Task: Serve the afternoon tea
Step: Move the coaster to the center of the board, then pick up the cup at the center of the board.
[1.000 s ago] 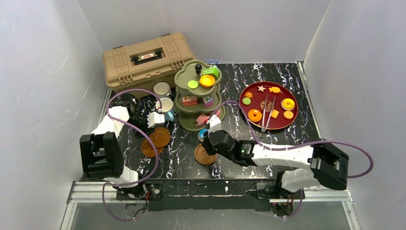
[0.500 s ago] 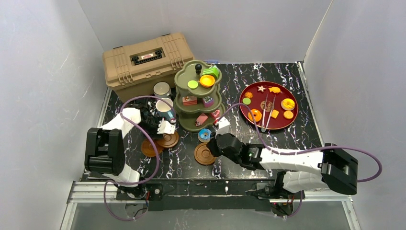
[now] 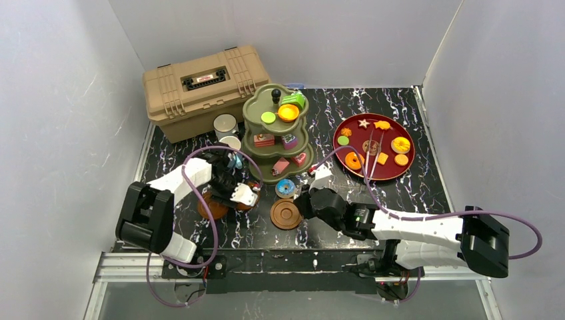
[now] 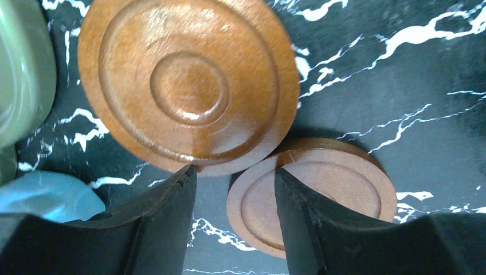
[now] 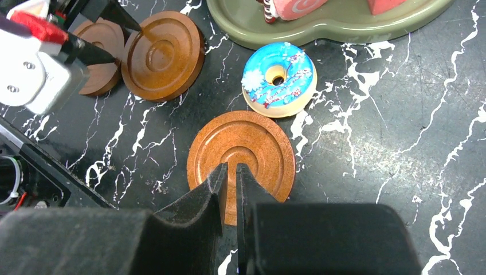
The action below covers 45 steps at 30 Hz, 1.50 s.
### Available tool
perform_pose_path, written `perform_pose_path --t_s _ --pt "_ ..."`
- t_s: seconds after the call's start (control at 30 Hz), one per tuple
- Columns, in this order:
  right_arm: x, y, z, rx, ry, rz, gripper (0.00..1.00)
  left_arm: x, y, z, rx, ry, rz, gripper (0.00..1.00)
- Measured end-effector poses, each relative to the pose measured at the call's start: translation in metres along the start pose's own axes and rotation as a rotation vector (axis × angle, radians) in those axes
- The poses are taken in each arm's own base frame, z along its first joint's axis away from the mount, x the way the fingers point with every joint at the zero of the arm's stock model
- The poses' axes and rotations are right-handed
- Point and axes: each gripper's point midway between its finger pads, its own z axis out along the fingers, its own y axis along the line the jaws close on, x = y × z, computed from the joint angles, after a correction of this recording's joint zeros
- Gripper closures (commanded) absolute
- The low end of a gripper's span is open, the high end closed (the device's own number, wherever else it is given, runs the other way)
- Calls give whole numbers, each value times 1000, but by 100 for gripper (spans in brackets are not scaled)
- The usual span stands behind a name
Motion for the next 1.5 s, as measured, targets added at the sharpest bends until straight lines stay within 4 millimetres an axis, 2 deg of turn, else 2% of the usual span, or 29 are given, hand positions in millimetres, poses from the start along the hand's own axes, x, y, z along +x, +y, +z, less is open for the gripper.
perform_pose_path --t_s 0.1,0.23,0.33,0.4,0.5,0.6,0.7,0.77,0.83,0.93,1.07,1.17,1.33,1.5 --pt "3 -3 0 8 6 2 80 -10 -5 3 33 9 37 50" --pt "6 -5 0 14 16 -1 80 -34 -22 8 98 -22 64 50" --pt "14 -6 6 27 40 -22 79 -53 -39 6 144 -88 8 50" --pt "22 -8 11 37 68 -46 77 -59 -43 -3 139 -127 -66 50" --pt "25 -4 19 40 88 -74 76 -55 -26 -31 44 -186 -193 50" --pt "19 7 27 19 85 -88 75 -34 -9 -56 -85 -201 -276 49" --pt "13 20 35 -5 75 -98 72 -25 -20 -59 -126 -196 -320 47" --pt "10 28 40 -21 70 -106 62 -25 -24 -62 -146 -215 -388 47" --pt "7 35 44 -33 62 -115 52 -20 -15 -72 -187 -257 -503 48" --pt "5 43 47 -48 52 -133 44 -1 20 -99 -267 -327 -691 48" --pt "2 55 51 -51 37 -163 40 33 81 -143 -400 -432 -880 48" --pt "4 64 53 -56 30 -186 40 43 109 -155 -435 -492 -977 49" --pt "8 71 48 -56 18 -211 41 55 145 -148 -433 -559 -1130 51" --pt "10 74 45 -47 4 -227 43 56 158 -122 -386 -555 -1219 54"
